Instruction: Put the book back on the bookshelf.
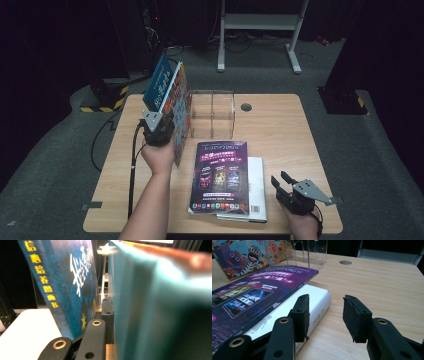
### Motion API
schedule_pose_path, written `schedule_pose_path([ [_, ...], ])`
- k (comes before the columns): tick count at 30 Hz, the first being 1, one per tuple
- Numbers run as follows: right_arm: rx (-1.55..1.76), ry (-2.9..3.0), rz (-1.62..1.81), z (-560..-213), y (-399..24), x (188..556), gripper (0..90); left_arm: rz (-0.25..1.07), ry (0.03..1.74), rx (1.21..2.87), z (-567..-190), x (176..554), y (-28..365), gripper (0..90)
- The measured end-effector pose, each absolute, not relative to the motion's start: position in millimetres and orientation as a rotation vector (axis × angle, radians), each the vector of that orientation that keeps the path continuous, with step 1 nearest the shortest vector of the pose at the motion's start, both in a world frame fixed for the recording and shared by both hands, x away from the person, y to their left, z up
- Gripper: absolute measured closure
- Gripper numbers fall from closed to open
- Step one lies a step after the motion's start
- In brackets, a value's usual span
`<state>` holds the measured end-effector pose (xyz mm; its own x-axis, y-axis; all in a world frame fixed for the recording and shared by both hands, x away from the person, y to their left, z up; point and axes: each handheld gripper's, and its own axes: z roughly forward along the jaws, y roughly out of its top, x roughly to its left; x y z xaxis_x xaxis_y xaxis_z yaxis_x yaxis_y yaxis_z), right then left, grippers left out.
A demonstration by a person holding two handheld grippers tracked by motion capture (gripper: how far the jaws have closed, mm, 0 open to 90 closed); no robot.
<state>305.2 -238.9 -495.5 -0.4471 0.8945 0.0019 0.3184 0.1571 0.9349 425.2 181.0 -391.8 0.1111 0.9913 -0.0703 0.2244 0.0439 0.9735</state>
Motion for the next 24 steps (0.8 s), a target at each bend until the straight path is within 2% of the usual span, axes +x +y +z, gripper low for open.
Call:
schedule_pose_path([
  [24,1.146,1.870,1.282,-496,-235,305,56.0,0.958,1.320,1.427,-387,426,194,77.0],
])
